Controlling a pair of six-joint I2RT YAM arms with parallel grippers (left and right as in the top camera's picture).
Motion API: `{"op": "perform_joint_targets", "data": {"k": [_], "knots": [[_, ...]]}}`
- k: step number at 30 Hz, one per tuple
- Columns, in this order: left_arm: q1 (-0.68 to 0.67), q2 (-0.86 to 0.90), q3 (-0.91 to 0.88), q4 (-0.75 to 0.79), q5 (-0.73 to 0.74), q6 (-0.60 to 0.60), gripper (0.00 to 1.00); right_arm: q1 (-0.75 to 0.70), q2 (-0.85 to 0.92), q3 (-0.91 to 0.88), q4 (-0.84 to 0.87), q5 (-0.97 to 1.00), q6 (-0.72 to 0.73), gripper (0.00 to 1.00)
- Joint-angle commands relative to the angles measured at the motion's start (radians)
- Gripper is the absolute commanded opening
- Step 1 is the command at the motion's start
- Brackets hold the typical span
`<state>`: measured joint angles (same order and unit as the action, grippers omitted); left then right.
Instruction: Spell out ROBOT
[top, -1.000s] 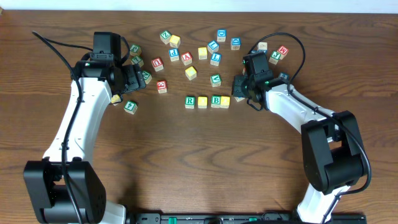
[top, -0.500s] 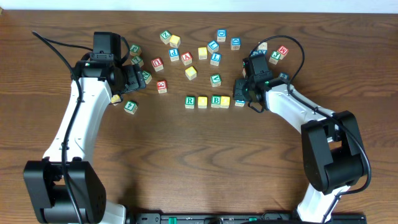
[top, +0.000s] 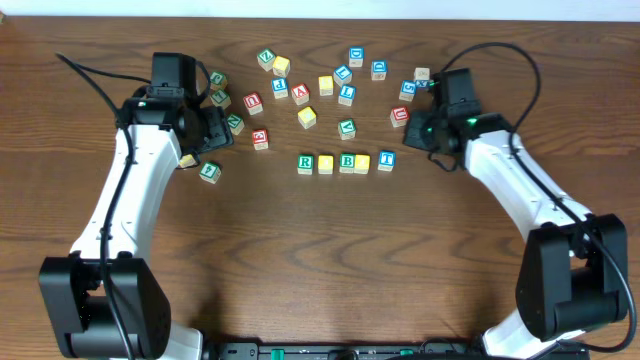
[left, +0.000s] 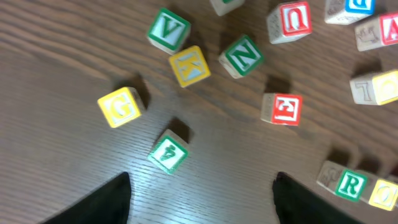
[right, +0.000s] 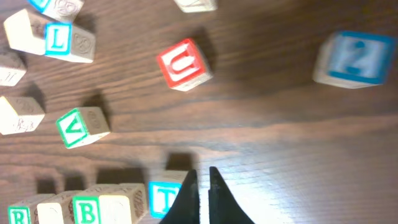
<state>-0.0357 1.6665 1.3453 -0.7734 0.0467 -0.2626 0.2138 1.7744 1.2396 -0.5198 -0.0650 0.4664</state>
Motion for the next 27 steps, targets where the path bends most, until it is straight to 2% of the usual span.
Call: {"op": "perform_joint_targets", "data": {"k": [1,2,5,8,9,10,27], "knots": [[-0.03,0.046,-0.016,0.001,0.025,0.003,0.56,-0.005,0.032,0.0,-0.04,-0.044,0.028,0.01],[-0.039,0.059,-0.016,0.0,0.03,0.003,0.46,-0.003,0.047,0.0,-0.045,-0.051,0.027,0.01],[-0.076,0.109,-0.016,0.014,0.079,0.003,0.26,0.004,0.1,0.0,-0.048,-0.081,0.031,0.01],[-0.112,0.15,-0.016,0.045,0.121,0.003,0.19,0.004,0.129,0.0,-0.045,-0.099,0.035,0.01],[-0.124,0.162,-0.016,0.051,0.126,0.003,0.12,0.004,0.137,0.0,-0.045,-0.099,0.035,0.01],[-0.134,0.173,-0.016,0.058,0.126,-0.001,0.1,0.004,0.14,0.0,-0.045,-0.099,0.035,0.01],[-0.18,0.307,-0.016,0.136,0.198,-0.053,0.08,0.069,0.156,-0.024,0.007,-0.086,0.061,0.01]]}}
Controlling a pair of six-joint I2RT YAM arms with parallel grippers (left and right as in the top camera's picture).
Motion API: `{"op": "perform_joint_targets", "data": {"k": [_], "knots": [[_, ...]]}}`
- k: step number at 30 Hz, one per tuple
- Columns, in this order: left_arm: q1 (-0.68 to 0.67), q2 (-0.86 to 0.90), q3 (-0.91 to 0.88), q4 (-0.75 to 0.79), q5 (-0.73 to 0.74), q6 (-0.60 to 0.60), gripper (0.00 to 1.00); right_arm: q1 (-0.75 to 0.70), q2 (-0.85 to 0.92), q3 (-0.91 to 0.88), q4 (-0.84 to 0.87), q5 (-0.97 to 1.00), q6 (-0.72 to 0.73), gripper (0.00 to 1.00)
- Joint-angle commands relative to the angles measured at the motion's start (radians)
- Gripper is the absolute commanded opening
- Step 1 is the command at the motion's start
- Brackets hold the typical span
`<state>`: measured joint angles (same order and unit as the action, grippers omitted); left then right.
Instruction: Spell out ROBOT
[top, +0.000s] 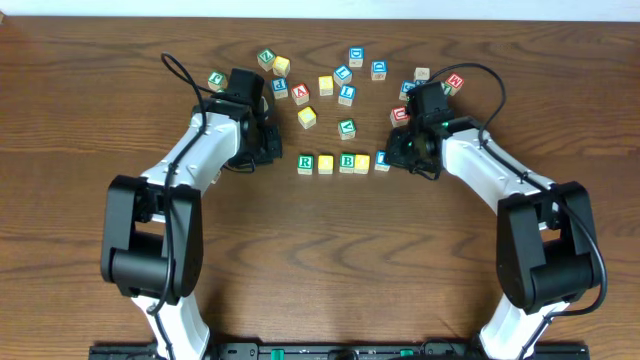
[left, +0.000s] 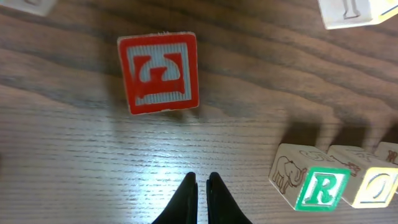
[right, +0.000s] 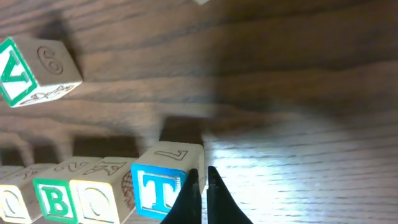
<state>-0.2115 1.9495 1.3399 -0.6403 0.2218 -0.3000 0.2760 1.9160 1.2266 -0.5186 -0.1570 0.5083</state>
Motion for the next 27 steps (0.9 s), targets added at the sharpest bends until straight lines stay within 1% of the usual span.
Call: {"op": "perform_joint_targets", "data": {"k": [1,5,10,27], "knots": [[-0.004,0.025,-0.01,0.003,0.023,-0.016,0.08,0.007,0.018,-0.011,0.007,0.006,0.019,0.01],[-0.004,0.026,-0.01,0.005,0.023,-0.017,0.08,0.007,0.034,-0.011,0.02,0.005,0.018,0.01],[-0.004,0.026,-0.01,0.018,0.022,-0.02,0.08,0.008,0.036,-0.011,0.05,0.0,-0.051,0.01],[-0.004,0.026,-0.01,0.052,0.022,-0.047,0.08,0.008,0.078,-0.011,0.111,-0.023,-0.098,0.01]]}}
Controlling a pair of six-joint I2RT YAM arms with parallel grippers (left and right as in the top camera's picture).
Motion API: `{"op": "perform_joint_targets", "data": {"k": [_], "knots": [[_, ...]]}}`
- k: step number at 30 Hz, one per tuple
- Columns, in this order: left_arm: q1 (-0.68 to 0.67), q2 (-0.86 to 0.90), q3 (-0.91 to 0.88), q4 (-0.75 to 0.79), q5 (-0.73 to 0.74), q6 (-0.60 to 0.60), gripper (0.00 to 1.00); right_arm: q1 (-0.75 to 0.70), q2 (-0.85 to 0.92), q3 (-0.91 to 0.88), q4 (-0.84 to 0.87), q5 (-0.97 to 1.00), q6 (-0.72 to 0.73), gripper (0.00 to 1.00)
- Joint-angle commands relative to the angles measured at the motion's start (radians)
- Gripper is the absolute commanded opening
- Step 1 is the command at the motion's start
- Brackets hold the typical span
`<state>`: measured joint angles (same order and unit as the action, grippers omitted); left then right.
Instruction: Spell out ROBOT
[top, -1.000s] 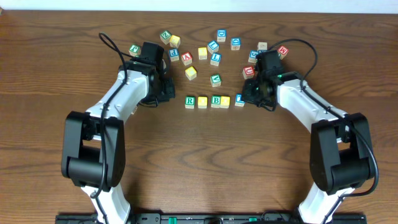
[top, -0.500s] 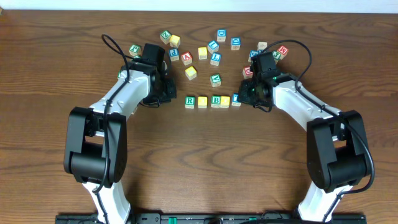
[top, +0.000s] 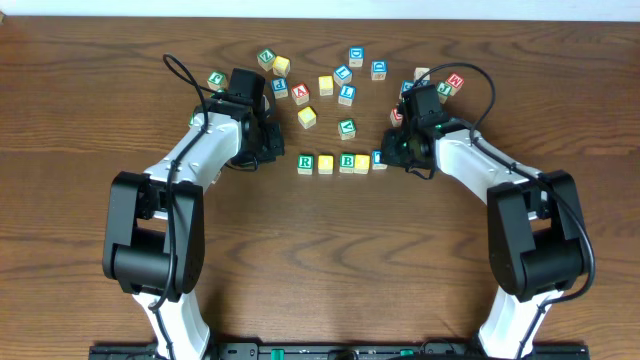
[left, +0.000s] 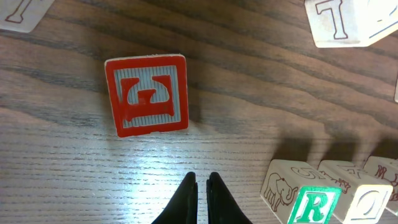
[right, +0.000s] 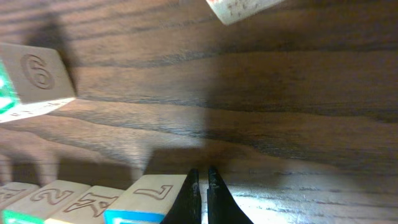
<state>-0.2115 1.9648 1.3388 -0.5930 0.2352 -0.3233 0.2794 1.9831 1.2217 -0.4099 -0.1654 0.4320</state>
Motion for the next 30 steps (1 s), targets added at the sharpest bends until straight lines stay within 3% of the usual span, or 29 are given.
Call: {"op": "perform_joint_targets", "data": {"k": [1,30], "knots": [[-0.004,0.011,-0.009,0.008,0.008,-0.031,0.08,0.005,0.011,-0.006,0.005,-0.014,-0.022,0.01],[-0.076,0.059,-0.009,0.039,0.008,-0.031,0.08,0.013,0.011,-0.006,-0.021,-0.074,-0.026,0.02]]}}
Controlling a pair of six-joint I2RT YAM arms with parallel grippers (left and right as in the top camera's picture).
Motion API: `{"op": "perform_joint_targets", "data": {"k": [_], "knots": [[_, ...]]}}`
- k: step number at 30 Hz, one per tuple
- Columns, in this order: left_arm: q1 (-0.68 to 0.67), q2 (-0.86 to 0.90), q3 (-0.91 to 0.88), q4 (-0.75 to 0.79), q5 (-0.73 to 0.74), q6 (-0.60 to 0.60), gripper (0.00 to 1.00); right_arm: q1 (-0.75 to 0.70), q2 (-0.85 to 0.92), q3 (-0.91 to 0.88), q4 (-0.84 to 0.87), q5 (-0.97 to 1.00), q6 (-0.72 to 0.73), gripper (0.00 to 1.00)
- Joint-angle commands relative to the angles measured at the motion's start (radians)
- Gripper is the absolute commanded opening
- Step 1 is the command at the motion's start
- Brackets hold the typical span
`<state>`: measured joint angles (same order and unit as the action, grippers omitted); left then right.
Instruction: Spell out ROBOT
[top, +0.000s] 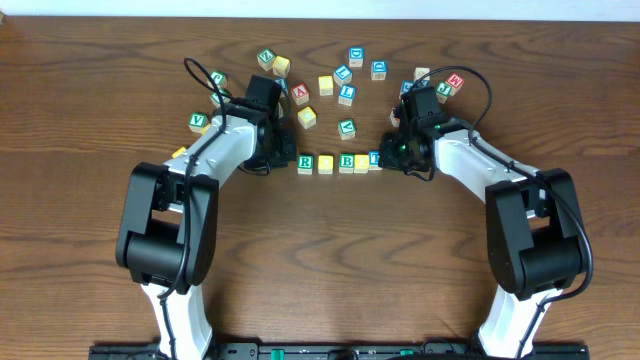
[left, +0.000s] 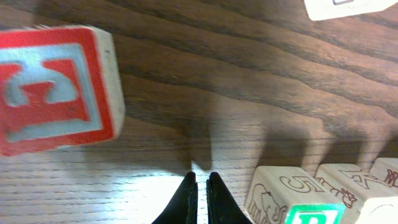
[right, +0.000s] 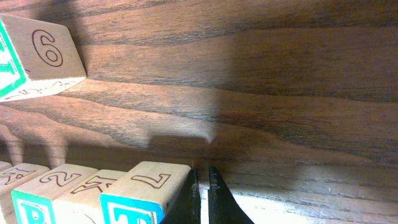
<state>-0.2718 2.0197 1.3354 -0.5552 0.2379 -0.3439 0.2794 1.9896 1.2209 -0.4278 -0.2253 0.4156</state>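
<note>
A row of blocks lies mid-table: green R (top: 306, 161), yellow O (top: 325, 162), green B (top: 347, 161), a second yellow O (top: 361, 161) and blue T (top: 376, 158). My left gripper (top: 286, 158) is shut and empty, low over the wood just left of the R block (left: 292, 202), with a small gap between them. My right gripper (top: 389, 157) is shut too, and its left finger touches the right side of the T block (right: 146, 193). In the left wrist view the fingertips (left: 200, 177) sit close together, as do those in the right wrist view (right: 203, 173).
Several loose letter blocks are scattered behind the row, among them a red block (left: 53, 87) near my left gripper, a green block marked 6 (right: 34, 56), a yellow one (top: 307, 117) and a green V (top: 198, 122) at far left.
My left gripper has moved right, from below the red block to just beside the R. The right gripper and the T block sit slightly further left, with the T closed up against the row.
First my left gripper was open over the loose blocks at far left, and the T stood apart from the row. Then the left was shut near the red block and the right shut against the T's right side. The gap has since closed, and both grippers flank the row.
</note>
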Motion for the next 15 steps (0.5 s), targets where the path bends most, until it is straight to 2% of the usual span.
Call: {"op": "perform_joint_targets", "data": {"k": [1,15], "knots": [[-0.017,0.004,-0.006,0.003,0.006,-0.011,0.08,0.015,0.005,-0.006,-0.003,-0.013,-0.013,0.02],[-0.027,0.004,-0.006,0.004,0.006,-0.032,0.07,0.017,0.005,-0.006,-0.006,-0.014,-0.013,0.02]]}}
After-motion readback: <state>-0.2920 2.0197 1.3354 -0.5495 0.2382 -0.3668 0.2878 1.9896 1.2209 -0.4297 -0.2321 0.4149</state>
